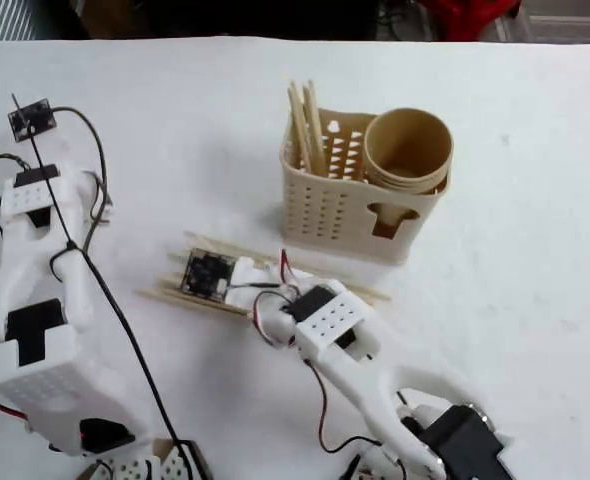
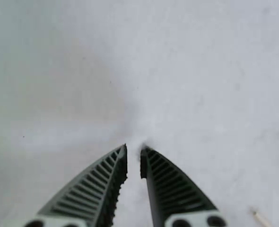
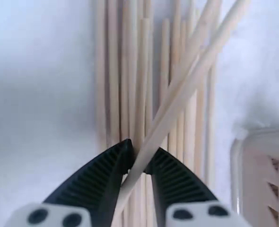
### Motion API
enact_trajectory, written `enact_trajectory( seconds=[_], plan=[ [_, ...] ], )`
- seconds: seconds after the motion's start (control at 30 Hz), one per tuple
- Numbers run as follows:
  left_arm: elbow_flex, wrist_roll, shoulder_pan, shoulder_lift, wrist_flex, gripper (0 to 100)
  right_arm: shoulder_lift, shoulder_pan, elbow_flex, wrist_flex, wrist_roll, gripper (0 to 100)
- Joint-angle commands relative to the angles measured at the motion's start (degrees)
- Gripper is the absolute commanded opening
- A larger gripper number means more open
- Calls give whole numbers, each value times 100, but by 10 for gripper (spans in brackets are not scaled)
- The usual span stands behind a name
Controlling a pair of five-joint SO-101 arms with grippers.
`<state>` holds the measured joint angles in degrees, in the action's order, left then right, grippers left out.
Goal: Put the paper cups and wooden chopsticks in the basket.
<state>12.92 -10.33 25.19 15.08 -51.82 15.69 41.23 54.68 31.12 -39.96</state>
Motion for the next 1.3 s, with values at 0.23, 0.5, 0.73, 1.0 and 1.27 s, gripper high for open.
enact_trajectory(
  seconds=[0.23, 0.5, 0.73, 1.0, 1.27],
  plan=[
    [-35, -53, 4, -48, 35, 72, 286, -48, -35, 110, -18, 197],
    [-26, -53, 4, -66, 18, 72, 233, -136, -44, 92, 9, 197],
    [-26, -53, 22, -66, 0, 72, 224, -409, -132, 57, 35, 197],
    [-26, -53, 31, -66, 0, 72, 189, -488, -176, -57, 343, 197],
    [-26, -53, 31, -66, 9, 72, -295, -400, -721, 462, 369, 197]
  ],
)
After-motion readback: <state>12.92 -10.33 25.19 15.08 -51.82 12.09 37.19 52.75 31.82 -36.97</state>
